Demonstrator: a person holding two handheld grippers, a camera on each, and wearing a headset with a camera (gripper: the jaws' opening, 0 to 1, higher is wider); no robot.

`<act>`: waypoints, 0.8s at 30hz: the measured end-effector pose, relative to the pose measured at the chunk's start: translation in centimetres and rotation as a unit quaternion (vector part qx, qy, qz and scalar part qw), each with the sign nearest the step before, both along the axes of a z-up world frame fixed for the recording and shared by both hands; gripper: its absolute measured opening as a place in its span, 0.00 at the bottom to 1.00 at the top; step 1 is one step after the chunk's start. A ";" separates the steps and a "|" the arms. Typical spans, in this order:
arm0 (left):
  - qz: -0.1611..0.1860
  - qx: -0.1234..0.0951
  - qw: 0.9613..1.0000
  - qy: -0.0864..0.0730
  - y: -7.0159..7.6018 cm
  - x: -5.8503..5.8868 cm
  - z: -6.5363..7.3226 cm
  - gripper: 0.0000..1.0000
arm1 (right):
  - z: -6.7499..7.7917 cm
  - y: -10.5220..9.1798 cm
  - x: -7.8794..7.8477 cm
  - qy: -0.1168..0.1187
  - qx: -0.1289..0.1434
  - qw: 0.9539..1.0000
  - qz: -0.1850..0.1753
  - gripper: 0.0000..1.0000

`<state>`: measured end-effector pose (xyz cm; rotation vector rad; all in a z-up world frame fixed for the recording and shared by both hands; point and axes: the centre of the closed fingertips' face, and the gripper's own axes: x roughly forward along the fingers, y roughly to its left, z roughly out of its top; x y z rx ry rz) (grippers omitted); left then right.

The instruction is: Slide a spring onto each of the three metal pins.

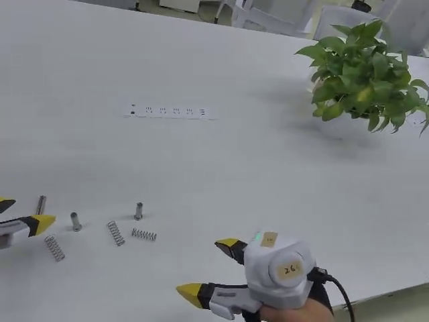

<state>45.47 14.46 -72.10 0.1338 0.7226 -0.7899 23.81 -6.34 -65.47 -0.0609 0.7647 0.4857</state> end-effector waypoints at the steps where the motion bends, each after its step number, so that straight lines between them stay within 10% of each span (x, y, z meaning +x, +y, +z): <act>1: 0.002 -0.001 1.000 0.002 -0.1 0.2 -0.2 0.43 | 0.0 -0.1 0.0 0.001 -0.001 1.000 0.000 0.60; 24: 0.082 0.008 0.995 0.050 -0.1 4.6 -5.2 0.16 | -0.3 -1.1 -0.4 0.014 -0.007 1.000 -0.008 0.59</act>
